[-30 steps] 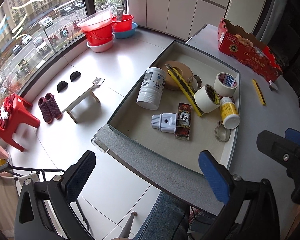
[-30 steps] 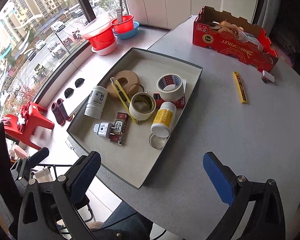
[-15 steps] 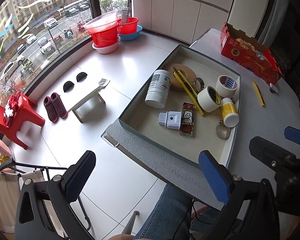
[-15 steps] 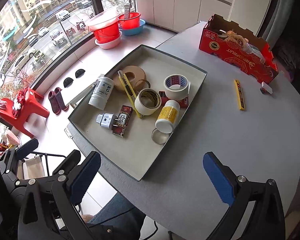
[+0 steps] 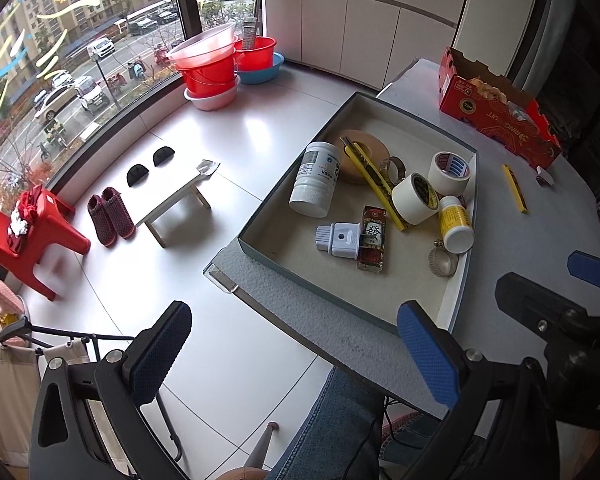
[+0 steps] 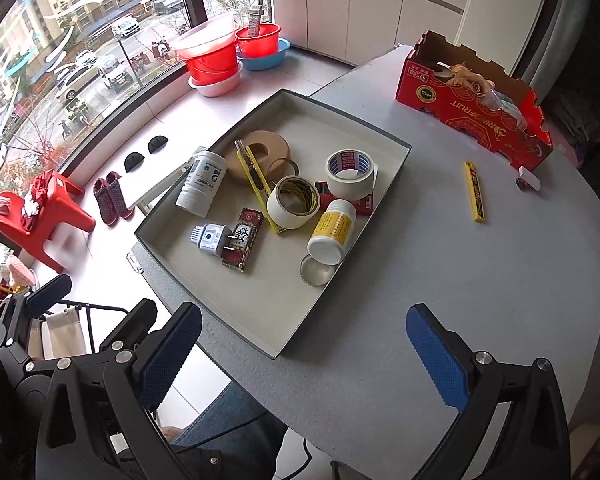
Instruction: Organize rigid objects
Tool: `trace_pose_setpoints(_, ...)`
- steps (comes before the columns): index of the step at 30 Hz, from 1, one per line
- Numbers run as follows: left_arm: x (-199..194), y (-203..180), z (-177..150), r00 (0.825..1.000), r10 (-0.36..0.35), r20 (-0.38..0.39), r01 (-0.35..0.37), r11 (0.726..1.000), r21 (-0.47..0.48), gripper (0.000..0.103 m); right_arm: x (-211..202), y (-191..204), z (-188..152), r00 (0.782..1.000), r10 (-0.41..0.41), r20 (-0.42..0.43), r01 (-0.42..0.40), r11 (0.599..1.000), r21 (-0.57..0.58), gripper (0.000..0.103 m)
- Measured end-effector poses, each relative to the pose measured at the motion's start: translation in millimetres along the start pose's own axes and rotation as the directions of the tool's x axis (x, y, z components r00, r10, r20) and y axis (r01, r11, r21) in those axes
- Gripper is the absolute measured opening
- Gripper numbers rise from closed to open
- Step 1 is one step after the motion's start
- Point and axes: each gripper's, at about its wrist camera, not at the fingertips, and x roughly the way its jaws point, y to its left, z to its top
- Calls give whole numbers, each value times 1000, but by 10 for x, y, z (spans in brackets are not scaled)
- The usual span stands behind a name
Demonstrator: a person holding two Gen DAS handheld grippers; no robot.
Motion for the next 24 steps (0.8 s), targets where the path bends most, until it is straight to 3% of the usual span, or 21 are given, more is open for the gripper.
trace_pose_setpoints(24, -19, -4, -7, 1000, -2, 1, 2, 1000, 0, 103, -8, 37, 21, 1000, -8, -2, 8, 1000, -14, 103)
